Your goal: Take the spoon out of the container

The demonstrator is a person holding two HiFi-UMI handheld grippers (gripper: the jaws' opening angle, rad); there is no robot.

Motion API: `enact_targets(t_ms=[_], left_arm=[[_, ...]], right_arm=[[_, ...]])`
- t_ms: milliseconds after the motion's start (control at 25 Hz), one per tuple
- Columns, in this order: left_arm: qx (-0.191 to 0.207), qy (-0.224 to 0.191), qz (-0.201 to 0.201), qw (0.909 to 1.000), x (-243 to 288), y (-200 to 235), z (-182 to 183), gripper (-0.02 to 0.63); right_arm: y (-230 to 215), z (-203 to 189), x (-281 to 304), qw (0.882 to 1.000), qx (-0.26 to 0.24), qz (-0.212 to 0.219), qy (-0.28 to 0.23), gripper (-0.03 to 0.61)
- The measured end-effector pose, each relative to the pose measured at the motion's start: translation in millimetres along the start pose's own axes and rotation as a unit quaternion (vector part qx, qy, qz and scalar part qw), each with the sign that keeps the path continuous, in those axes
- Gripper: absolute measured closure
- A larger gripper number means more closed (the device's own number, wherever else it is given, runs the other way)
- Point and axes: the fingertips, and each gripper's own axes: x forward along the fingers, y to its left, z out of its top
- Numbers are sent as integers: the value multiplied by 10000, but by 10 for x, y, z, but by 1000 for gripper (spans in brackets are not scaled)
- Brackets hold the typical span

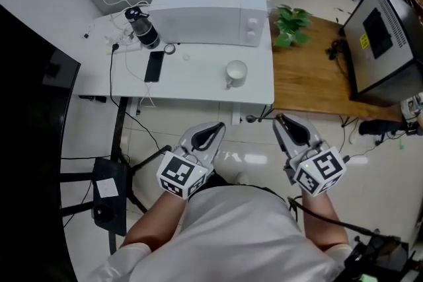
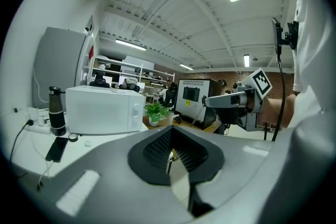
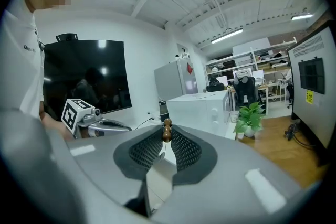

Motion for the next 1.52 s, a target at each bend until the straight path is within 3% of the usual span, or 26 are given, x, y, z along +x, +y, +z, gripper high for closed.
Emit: enact_targets(t_ms=[320, 960, 1520], left_arm=[[4, -18, 231, 9997, -252, -247, -40, 609], [184, 317, -518, 9980, -600, -40, -148, 609], [-11, 239, -570, 9981, -758, 248, -210, 609]], right_arm=[[199, -100, -311, 9999, -10, 153, -6, 522], [635, -137, -84, 9989, 247, -365, -135, 522], [806, -298, 107, 9978, 281, -591, 117, 522]])
